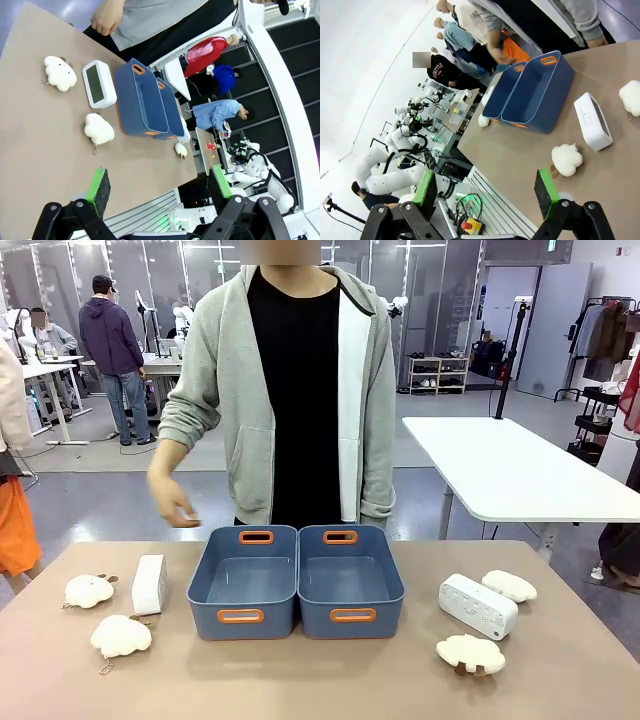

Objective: Sort the digital clocks into the basket.
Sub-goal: Pick up the Digital clock from the table and place it into the empty Plastic storage basket.

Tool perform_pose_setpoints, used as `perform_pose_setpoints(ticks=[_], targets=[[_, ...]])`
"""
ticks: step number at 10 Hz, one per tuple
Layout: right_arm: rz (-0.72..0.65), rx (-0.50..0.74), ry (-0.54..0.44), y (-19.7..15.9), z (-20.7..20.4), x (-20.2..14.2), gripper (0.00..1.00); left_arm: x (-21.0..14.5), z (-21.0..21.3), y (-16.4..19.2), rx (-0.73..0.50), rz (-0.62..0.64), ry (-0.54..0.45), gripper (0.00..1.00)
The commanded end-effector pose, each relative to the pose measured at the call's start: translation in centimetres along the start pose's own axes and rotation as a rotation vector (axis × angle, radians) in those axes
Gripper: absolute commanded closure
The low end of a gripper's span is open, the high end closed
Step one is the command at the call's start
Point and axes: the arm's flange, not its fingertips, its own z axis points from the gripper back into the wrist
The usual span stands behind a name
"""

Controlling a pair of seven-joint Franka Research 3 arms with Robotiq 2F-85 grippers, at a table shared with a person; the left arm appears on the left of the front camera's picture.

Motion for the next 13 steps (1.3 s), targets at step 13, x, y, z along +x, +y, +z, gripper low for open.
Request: perform_pose_setpoints(ticks=[13], targets=[[0.012, 0.014, -0.006, -0.01, 0.07, 0.04, 0.00, 0.12, 0.14, -0.07, -0.024, -0.014, -0.007, 0.00]])
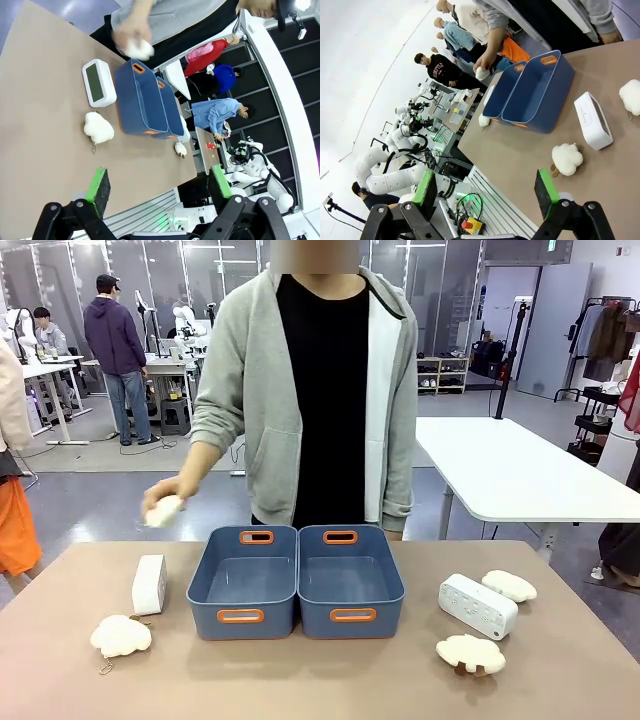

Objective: Sort the digital clocks into the basket.
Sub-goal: Pick up the Digital clock from the table and place it into the empty Plastic storage basket.

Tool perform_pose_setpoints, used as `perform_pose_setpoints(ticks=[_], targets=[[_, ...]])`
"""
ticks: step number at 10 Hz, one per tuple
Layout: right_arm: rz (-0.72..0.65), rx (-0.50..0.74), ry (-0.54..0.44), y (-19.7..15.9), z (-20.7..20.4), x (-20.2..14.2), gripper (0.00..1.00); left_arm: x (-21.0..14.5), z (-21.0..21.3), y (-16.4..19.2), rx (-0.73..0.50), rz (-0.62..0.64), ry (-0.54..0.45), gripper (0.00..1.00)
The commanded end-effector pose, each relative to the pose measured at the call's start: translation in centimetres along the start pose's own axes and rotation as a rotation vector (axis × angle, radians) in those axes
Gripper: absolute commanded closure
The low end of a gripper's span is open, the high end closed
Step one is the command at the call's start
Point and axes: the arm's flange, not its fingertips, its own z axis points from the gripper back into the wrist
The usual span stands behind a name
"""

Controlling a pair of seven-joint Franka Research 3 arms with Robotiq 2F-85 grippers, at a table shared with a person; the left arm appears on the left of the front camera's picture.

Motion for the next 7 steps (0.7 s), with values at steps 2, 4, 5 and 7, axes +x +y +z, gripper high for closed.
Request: perform_pose_setpoints(ticks=[2, 4, 5, 7], targets=[[0.014, 0.013, -0.009, -0.04, 0.05, 0.03, 0.00, 0.20, 0.12, 0.03, -0.026, -0.018, -0.009, 0.00], [0.014, 0.013, -0.009, -0.04, 0.05, 0.03, 0.00, 0.20, 0.12, 0.03, -0.026, -0.018, -0.009, 0.00], [0.014, 0.013, -0.009, -0.04, 0.05, 0.03, 0.00, 0.20, 0.12, 0.03, -0.026, -0.018, -0.009, 0.00], [0.014, 0.013, -0.009, -0.04, 0.05, 0.03, 0.00, 0.20, 0.12, 0.03, -0.026, -0.018, -0.009, 0.00]])
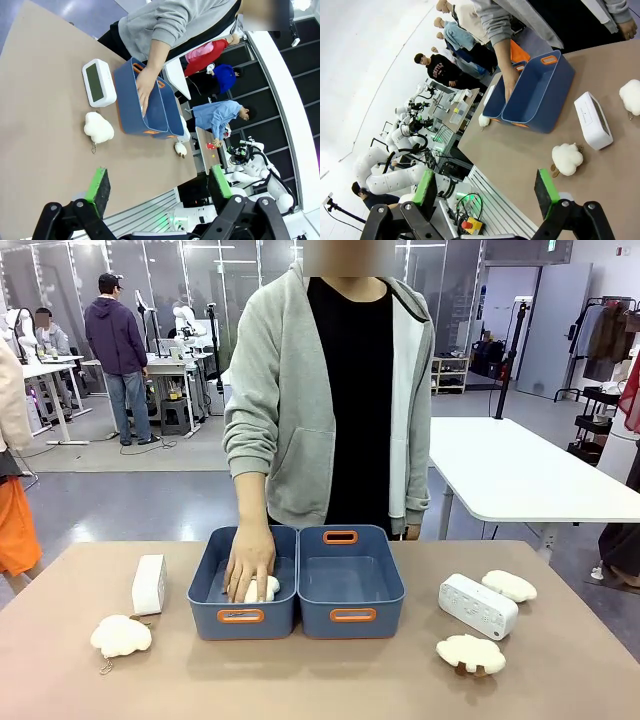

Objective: Sort the digital clocks into the basket.
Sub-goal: Pick up the Digital clock from the table and place it into the empty Plastic storage basket.

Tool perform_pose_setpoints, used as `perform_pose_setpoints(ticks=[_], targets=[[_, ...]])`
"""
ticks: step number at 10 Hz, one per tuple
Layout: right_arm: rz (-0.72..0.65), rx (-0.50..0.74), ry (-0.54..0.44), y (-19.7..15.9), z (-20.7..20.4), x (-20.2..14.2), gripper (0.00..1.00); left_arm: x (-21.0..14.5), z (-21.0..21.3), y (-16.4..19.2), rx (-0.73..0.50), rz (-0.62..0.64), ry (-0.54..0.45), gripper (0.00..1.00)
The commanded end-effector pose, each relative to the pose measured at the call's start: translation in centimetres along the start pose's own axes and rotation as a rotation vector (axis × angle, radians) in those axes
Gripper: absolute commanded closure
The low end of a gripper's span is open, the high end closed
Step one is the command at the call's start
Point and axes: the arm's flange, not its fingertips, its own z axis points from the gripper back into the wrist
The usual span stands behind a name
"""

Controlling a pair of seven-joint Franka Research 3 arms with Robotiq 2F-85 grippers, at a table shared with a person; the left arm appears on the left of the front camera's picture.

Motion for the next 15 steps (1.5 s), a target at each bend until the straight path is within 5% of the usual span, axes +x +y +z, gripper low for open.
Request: perform_pose_setpoints(ticks=[1, 2, 3, 7, 11, 13, 14, 15], targets=[[0.014, 0.013, -0.009, 0.0, 0.1, 0.0, 0.00, 0.2, 0.1, 0.1, -0.027, -0.018, -0.010, 0.00], [0.000, 0.000, 0.000, 0.0, 0.0, 0.0, 0.00, 0.2, 0.1, 0.1, -0.027, -0.018, -0.010, 0.00], [0.190, -0.120, 0.104, 2.0, -1.0, 0.6, 0.00, 0.2, 0.1, 0.1, -0.027, -0.018, -0.010, 0.00], [0.781, -0.808, 0.626, 6.2, -12.9, 4.2, 0.00, 0.2, 0.1, 0.1, -0.027, -0.018, -0.010, 0.00], [0.965, -0.966, 0.937, 4.3, -23.0, 4.7, 0.00, 0.2, 0.1, 0.1, -0.027, -0.018, -0.010, 0.00], [0.985, -0.934, 0.973, 2.3, -25.5, 4.6, 0.00, 0.2, 0.1, 0.1, -0.027, -0.018, -0.010, 0.00], [0.914, -0.876, 0.886, 2.6, -25.6, 4.6, 0.00, 0.2, 0.1, 0.1, -0.027, -0.018, -0.010, 0.00], [1.032, -0.895, 0.979, 3.7, -25.5, 4.0, 0.00, 0.2, 0.1, 0.1, -0.027, -0.018, -0.010, 0.00]])
